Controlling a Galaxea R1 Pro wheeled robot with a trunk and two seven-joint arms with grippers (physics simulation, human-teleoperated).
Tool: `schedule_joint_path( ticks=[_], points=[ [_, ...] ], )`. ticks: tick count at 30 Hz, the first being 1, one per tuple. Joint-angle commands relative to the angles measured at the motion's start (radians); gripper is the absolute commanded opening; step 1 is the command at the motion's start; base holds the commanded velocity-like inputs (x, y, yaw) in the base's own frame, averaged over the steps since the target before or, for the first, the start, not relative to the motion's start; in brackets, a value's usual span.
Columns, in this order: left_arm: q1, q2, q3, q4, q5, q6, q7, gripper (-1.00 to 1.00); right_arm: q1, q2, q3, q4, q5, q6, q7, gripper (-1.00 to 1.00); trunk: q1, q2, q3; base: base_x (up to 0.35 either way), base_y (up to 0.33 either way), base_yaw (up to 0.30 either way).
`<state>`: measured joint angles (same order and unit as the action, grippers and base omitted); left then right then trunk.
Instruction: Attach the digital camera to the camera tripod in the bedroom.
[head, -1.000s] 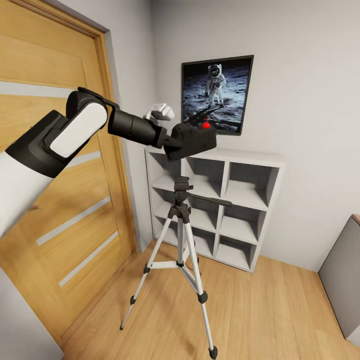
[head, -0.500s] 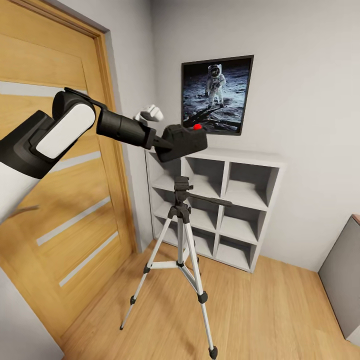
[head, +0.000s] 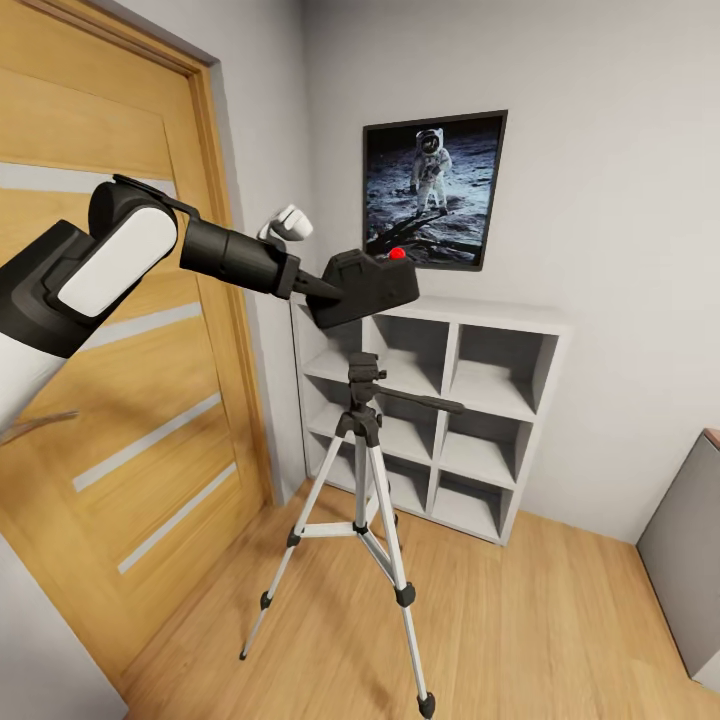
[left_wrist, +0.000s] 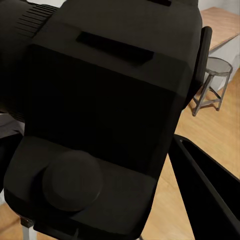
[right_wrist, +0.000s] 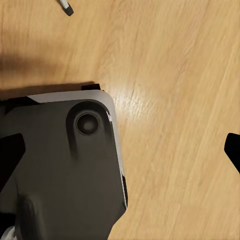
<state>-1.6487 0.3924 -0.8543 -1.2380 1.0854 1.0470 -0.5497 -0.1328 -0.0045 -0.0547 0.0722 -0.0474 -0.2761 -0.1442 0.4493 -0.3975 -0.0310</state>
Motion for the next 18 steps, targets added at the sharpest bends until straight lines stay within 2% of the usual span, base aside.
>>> schedule_joint_path(
  ticks=[1, 8, 14, 18],
  points=[
    [-0.002, 0.001, -0.002, 0.0, -0.004, 0.0, -0.008, -1.0, -0.002, 0.0, -0.005, 0.005, -0.005, -0.009, 0.002, 1.0, 0.001, -0.002, -0.002, 0.0, 0.0, 0.0],
    [-0.002, 0.002, 0.001, -0.004, -0.004, 0.0, -0.009, -1.0, -0.002, 0.0, -0.005, 0.005, -0.005, -0.009, 0.002, 1.0, 0.001, -0.002, -0.002, 0.0, 0.006, 0.0],
    [-0.002, 0.002, 0.006, -0.005, -0.004, 0.0, -0.009, -1.0, -0.002, 0.0, -0.005, 0.005, -0.005, -0.009, 0.002, 1.0, 0.001, -0.002, -0.002, 0.204, 0.172, 0.0],
    [-0.002, 0.002, 0.005, -0.005, -0.004, 0.0, -0.009, -1.0, -0.002, 0.0, -0.005, 0.005, -0.005, -0.009, 0.002, 1.0, 0.001, -0.002, -0.002, 0.123, 0.061, 0.0]
  ],
)
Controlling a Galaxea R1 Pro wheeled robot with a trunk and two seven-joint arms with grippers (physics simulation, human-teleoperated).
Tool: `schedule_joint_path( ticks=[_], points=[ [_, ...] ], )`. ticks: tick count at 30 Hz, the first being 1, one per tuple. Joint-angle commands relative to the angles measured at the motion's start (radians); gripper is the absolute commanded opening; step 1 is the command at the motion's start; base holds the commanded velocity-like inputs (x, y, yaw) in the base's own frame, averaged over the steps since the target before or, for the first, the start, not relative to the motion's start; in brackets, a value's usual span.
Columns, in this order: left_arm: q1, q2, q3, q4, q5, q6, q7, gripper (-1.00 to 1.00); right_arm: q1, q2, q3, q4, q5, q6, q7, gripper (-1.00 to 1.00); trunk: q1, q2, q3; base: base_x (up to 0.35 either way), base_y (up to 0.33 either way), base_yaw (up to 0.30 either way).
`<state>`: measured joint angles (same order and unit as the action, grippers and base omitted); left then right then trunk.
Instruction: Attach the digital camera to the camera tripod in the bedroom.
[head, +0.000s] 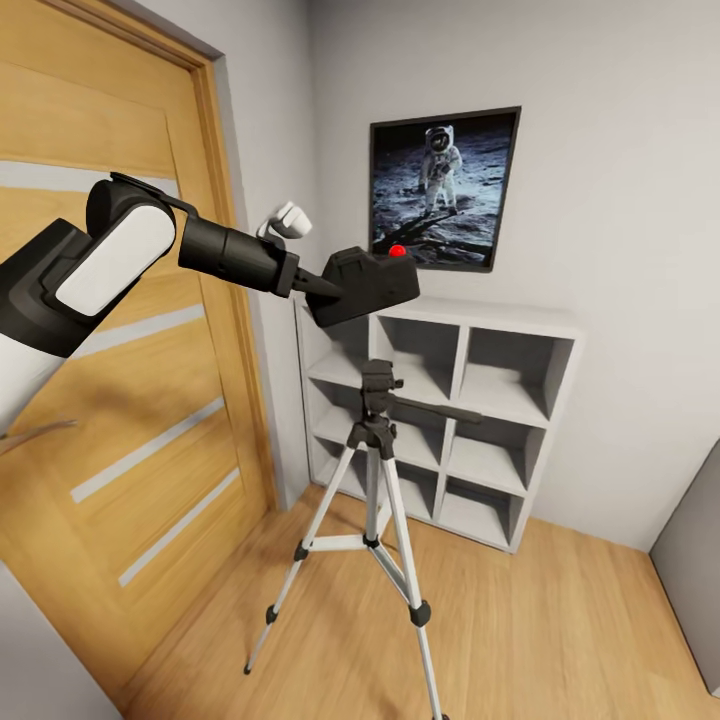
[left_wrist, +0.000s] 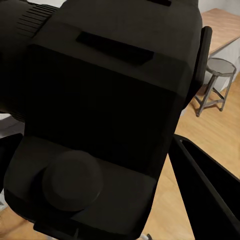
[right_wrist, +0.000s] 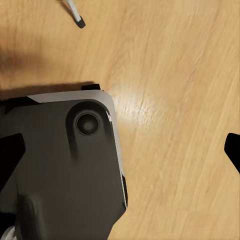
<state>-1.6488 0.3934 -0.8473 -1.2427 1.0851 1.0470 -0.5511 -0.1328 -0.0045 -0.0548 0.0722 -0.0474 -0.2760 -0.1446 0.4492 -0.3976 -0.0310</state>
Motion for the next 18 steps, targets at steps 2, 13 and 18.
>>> schedule_joint_path(
  ticks=[2, 13, 18],
  points=[
    [-0.002, 0.001, -0.002, 0.0, -0.004, 0.0, -0.007, -1.0, -0.002, 0.0, -0.005, 0.005, -0.005, -0.009, 0.002, 1.0, 0.001, -0.002, -0.002, 0.05, 0.024, 0.0],
    [-0.002, 0.001, -0.003, -0.001, -0.004, 0.0, -0.007, -1.0, -0.002, 0.0, -0.004, 0.005, -0.005, -0.009, 0.002, 1.0, 0.001, -0.002, -0.002, 0.061, 0.102, 0.0],
    [-0.002, 0.001, -0.003, 0.0, -0.004, 0.0, -0.007, -1.0, -0.002, 0.0, -0.004, 0.005, -0.005, -0.009, 0.002, 1.0, 0.001, -0.002, -0.002, 0.01, 0.017, 0.0]
  ],
)
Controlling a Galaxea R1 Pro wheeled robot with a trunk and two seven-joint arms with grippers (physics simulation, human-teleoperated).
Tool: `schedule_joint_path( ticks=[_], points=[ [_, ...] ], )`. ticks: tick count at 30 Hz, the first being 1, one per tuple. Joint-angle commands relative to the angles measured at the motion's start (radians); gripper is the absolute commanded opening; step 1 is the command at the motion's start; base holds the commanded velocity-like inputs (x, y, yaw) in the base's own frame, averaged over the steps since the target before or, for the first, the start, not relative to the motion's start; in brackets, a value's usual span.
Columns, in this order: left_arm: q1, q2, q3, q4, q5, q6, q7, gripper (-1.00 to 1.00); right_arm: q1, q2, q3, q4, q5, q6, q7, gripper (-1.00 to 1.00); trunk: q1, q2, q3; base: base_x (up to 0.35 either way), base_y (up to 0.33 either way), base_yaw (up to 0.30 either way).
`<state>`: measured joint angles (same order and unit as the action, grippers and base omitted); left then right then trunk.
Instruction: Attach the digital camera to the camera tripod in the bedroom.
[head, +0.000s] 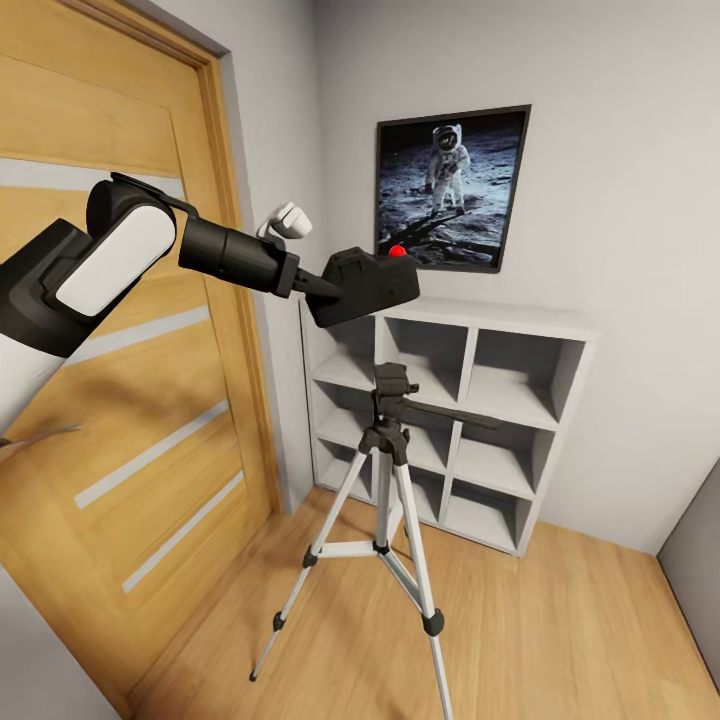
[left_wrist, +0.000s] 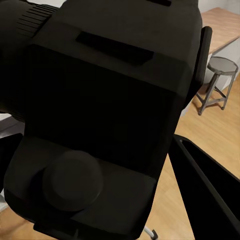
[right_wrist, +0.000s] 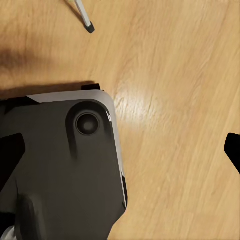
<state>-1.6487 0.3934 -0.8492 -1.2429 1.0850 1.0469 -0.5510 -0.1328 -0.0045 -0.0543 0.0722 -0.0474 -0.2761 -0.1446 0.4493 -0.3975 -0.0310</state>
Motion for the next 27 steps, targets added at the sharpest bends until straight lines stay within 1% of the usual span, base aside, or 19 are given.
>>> schedule_joint_path(
  ticks=[1, 6, 10, 19, 27],
  points=[
    [-0.002, 0.001, -0.001, 0.0, -0.004, 0.0, -0.007, -1.0, -0.002, 0.0, -0.005, 0.005, -0.005, -0.009, 0.002, 1.0, 0.001, -0.002, -0.002, 0.004, 0.007, 0.0],
    [-0.002, 0.001, -0.001, 0.0, -0.004, 0.0, -0.007, -1.0, -0.002, 0.0, -0.006, 0.005, -0.005, -0.009, 0.002, 1.0, 0.001, -0.002, -0.002, 0.001, 0.001, -0.002],
    [-0.002, 0.0, -0.001, 0.0, -0.004, 0.0, -0.007, -1.0, -0.002, 0.0, -0.006, 0.005, -0.005, -0.009, 0.002, 1.0, 0.001, -0.002, -0.002, 0.04, 0.048, -0.112],
    [-0.002, 0.001, -0.001, -0.001, -0.004, 0.0, -0.007, -1.0, -0.002, 0.0, -0.006, 0.005, -0.005, -0.009, 0.002, 1.0, 0.001, -0.002, -0.002, 0.125, 0.24, -0.238],
    [-0.002, 0.001, -0.001, -0.001, -0.004, 0.0, -0.007, -1.0, -0.002, 0.0, -0.006, 0.005, -0.005, -0.009, 0.002, 1.0, 0.001, -0.002, -0.002, 0.079, 0.075, -0.049]
  ],
)
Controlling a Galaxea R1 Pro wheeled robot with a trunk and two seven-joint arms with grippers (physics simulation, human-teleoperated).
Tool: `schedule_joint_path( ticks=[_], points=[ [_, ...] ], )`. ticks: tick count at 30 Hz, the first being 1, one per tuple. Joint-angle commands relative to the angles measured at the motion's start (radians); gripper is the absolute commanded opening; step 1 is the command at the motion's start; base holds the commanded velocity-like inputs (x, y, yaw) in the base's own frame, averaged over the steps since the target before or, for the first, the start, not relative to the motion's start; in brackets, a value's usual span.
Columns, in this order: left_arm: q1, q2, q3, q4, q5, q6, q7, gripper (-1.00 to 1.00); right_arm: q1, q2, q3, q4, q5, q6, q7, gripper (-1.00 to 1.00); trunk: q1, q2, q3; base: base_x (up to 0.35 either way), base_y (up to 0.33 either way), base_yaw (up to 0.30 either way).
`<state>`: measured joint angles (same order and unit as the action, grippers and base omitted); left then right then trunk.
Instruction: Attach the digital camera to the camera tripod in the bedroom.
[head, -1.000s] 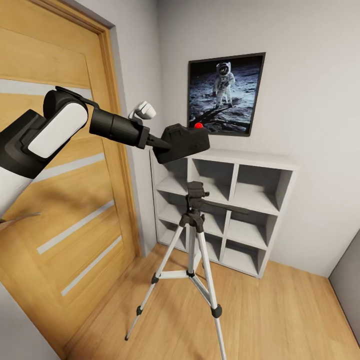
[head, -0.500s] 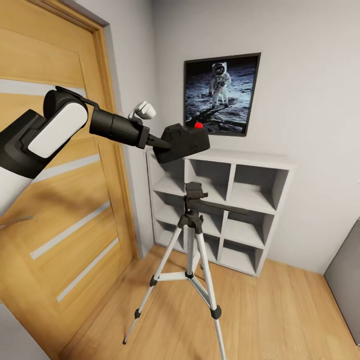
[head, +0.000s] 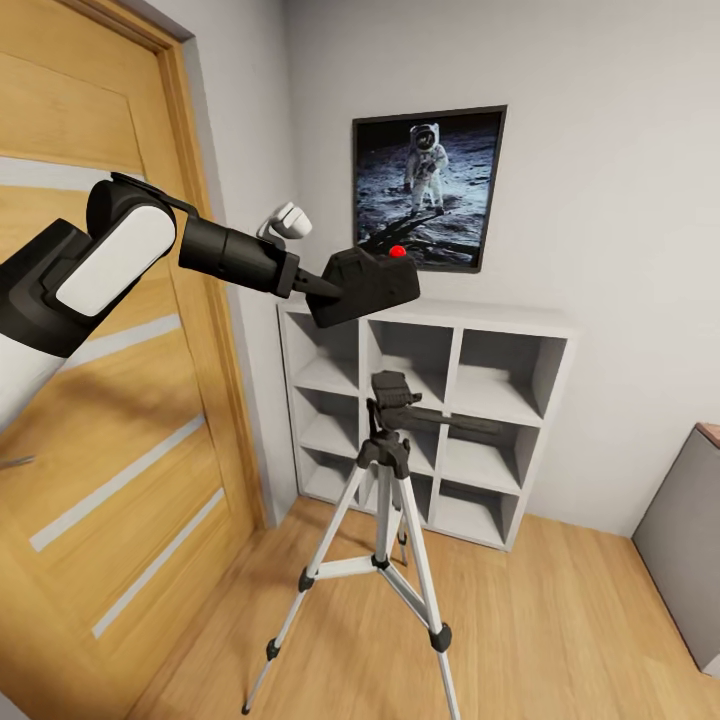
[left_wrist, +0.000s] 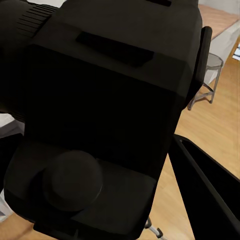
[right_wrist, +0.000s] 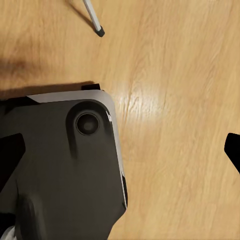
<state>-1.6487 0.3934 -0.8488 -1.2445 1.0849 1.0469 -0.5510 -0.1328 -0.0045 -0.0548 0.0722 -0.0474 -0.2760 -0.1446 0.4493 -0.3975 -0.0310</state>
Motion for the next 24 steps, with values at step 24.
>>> schedule_joint_path(
  ticks=[24],
  points=[
    [-0.002, -0.001, -0.01, -0.001, -0.003, 0.0, -0.007, -1.0, -0.002, 0.0, -0.005, 0.005, -0.005, -0.009, 0.002, 1.0, 0.001, -0.002, -0.002, 0.105, 0.001, -0.001]
  ],
)
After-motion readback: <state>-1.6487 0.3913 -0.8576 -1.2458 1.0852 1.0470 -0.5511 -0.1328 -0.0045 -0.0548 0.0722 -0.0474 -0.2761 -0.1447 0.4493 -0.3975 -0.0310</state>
